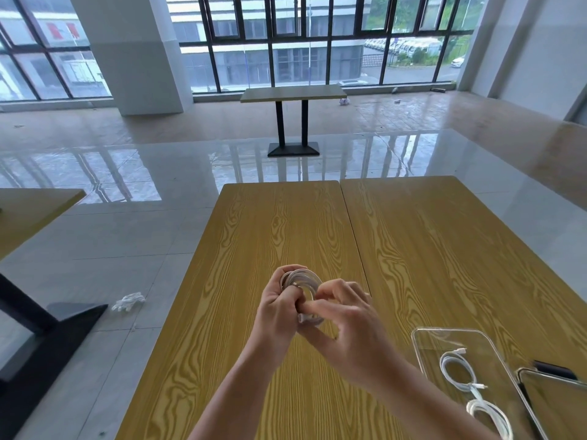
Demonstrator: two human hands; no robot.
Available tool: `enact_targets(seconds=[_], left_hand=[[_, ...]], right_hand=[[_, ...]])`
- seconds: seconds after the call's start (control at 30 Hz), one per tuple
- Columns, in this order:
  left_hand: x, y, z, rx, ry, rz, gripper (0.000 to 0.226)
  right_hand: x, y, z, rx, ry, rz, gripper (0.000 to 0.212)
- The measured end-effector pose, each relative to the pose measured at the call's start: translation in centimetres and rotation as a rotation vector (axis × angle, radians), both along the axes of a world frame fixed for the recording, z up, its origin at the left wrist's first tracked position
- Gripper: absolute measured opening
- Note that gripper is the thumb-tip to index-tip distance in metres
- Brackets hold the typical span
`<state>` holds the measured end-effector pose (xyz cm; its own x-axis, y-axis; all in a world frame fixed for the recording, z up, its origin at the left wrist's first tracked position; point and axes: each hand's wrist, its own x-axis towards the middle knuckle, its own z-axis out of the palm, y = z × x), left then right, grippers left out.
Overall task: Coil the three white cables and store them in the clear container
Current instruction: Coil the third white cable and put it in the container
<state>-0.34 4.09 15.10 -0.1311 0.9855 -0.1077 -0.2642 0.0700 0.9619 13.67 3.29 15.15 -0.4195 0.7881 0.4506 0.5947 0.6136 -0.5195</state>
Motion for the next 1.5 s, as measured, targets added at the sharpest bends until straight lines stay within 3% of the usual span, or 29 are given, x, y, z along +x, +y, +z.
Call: enact_targets(seconds=[0.1,0.23,0.37,0.53,0.67,0.9,1.03,1.17,1.3,1.5], left_hand=[[-0.4,0.0,-0.1,-0.015,0.025,0.018,0.04],[-1.7,0.1,-0.2,-0.066,-0.021,0.085,0.04],[-2.8,-0.2,0.1,-0.108,-0.156,0.028,0.037],[-2.3,-0.5,0.8,-0.132,-0.283,-0.035,0.031],[-2.2,-0.5,1.1,-0.151,-0.426,-0.016,0.031],[-1.3,-0.3,1.7,-0.181,-0.613,0.025,0.024],[-0.3,0.0,1.8,-0.196,-0.647,0.026,0.021],[0.2,0.2,1.7,-0.201,-0.614,0.047,0.019],[0.5,0.2,2.0,-0.225,-0.528,0.127,0.021],[1.2,0.1,2.2,-0.251,-0.377,0.236,0.023]], right_hand=[[0.0,0.1,0.2,0.039,0.145,0.046,0.018],[1.2,-0.3,2.0,-0.277,0.579,0.077,0.02],[2.8,0.6,2.4,-0.513,1.01,-0.048,0.023],[3.7,1.2,1.9,-0.671,1.233,-0.099,0.02],[4.7,1.6,1.2,-0.682,1.081,-0.114,0.012],[5.6,2.4,-0.8,-0.36,0.296,-0.168,0.02],[4.2,2.5,-2.0,-0.123,0.054,-0.161,0.009],[2.8,2.6,-1.7,-0.357,0.255,-0.2,0.012],[1.6,2.1,-1.0,-0.788,0.695,-0.152,0.014],[0.7,1.7,-0.9,-1.15,1.12,-0.056,0.011]])
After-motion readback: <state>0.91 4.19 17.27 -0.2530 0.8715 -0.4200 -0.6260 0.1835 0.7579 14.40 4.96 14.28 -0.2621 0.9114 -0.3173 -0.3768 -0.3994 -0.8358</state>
